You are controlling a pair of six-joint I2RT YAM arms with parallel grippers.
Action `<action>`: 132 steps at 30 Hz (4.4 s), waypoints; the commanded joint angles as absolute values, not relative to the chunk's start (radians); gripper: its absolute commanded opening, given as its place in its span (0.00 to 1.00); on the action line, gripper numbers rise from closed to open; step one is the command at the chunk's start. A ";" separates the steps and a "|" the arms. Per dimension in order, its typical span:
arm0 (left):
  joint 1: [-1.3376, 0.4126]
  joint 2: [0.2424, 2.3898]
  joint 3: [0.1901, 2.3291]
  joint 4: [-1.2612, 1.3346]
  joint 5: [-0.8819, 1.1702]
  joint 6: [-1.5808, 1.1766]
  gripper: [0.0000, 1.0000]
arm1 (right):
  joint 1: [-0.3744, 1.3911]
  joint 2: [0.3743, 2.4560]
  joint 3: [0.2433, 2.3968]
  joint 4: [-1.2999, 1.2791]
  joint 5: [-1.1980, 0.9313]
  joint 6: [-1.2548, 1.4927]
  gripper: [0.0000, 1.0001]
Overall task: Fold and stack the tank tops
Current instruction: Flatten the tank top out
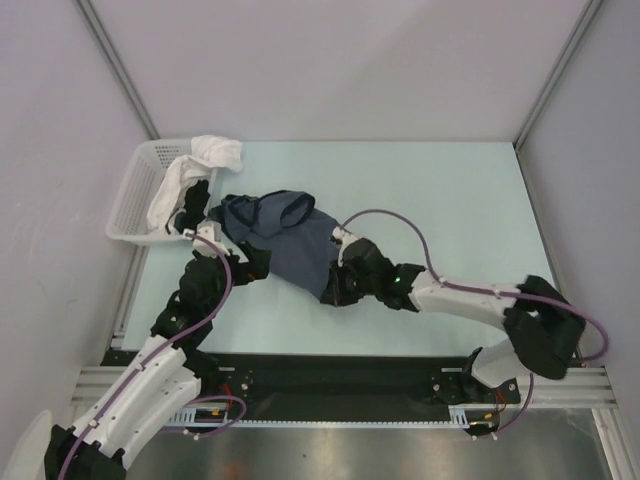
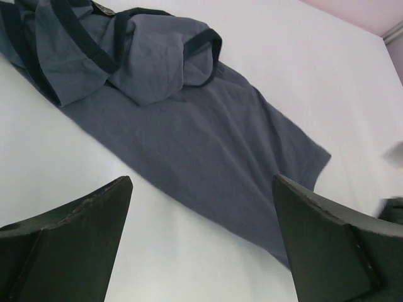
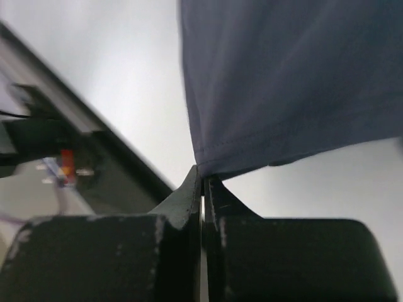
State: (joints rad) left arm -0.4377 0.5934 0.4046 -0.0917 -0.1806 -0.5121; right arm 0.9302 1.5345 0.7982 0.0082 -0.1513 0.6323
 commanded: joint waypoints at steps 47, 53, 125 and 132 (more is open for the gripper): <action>-0.569 1.137 0.526 0.029 0.023 -0.445 1.00 | 1.000 1.531 0.976 -0.222 0.130 0.419 0.73; -0.569 1.147 0.526 0.040 0.054 -0.439 1.00 | 1.032 1.626 1.029 -0.253 0.193 0.391 0.36; -0.417 1.332 0.815 -0.046 0.158 -0.572 0.00 | 0.287 1.308 0.568 -0.192 0.226 0.779 0.33; -0.390 1.298 0.827 -0.074 0.143 -0.580 0.00 | 0.281 1.201 0.594 -0.221 0.227 0.739 0.00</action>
